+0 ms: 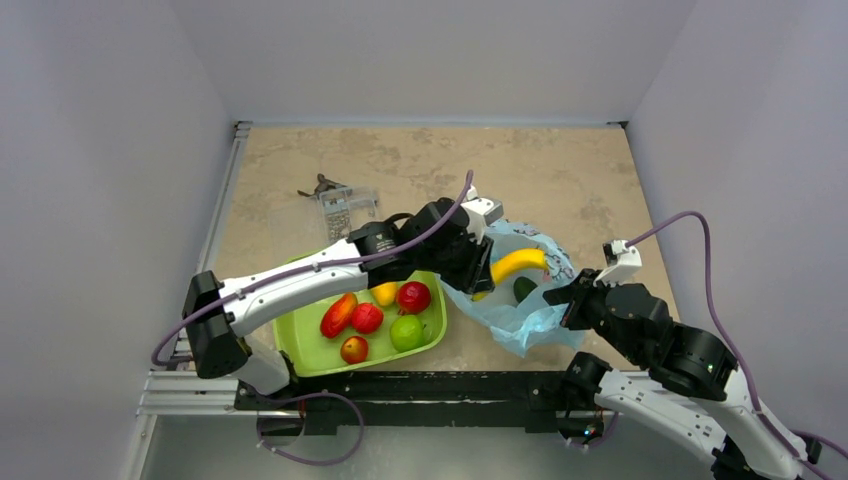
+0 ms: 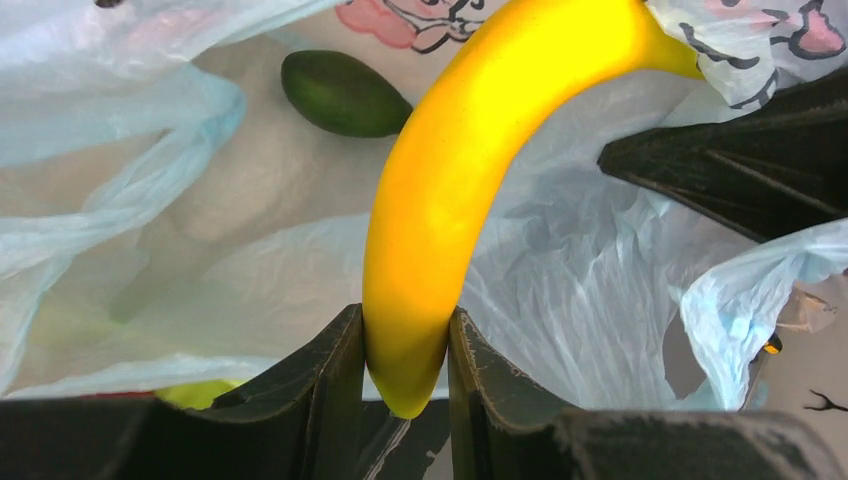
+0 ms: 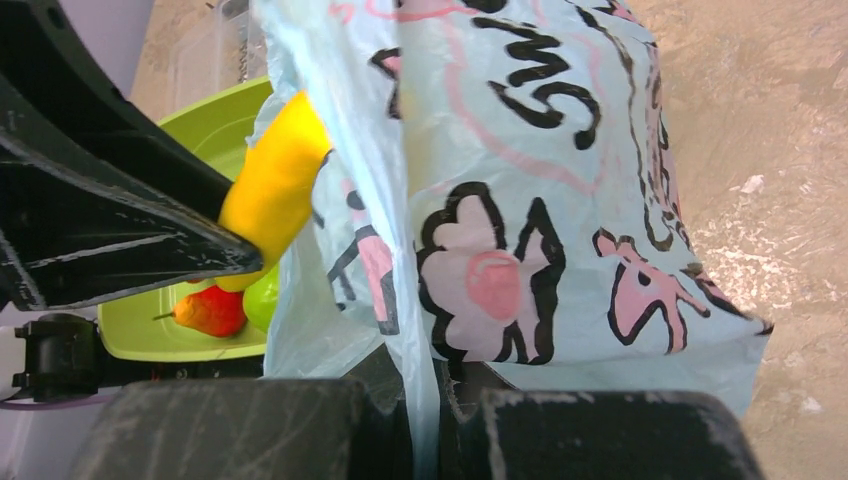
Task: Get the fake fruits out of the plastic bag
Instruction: Take out the fake fruit from the plastic bag, then place the fake fruit in the bin.
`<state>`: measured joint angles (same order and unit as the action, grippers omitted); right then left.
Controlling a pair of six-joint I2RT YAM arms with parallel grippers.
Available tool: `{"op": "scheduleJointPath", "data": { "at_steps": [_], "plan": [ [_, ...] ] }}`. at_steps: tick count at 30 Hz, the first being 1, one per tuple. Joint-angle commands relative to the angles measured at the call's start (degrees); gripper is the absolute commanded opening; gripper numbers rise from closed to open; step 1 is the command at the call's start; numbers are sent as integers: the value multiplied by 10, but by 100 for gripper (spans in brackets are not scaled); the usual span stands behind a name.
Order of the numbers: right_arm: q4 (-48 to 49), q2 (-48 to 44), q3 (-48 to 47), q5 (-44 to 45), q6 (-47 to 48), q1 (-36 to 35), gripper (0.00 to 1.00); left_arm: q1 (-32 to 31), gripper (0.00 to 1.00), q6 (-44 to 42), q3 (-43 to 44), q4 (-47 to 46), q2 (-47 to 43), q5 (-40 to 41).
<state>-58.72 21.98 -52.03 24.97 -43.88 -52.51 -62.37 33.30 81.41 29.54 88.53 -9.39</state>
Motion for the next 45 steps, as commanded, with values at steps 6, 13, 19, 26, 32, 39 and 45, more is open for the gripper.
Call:
{"op": "scheduleJointPath", "data": {
  "at_steps": [6, 13, 19, 26, 32, 39, 45],
  "plan": [
    [10, 1, -2, 19, -6, -5, 0, 4, 0, -33, -113, 37, -132, 53],
    [9, 10, -2, 19, -5, -6, 0, 5, 0, -44, -108, 74, -126, 12],
    [8, 0, -2, 23, -8, -5, 0, 12, 0, -22, -183, 59, -238, 120],
    [9, 5, -2, 21, -8, -6, 0, 14, 0, 25, -234, 186, -369, 403],
    [9, 6, -2, 21, -7, -6, 0, 15, 0, 193, -303, 336, -408, 576],
    [10, 12, -1, 19, -6, -6, 0, 15, 0, 407, -369, 430, -358, 629],
    [10, 14, -1, 19, -6, -6, 0, 15, 0, 533, -407, 442, -297, 596]
  ]
}}
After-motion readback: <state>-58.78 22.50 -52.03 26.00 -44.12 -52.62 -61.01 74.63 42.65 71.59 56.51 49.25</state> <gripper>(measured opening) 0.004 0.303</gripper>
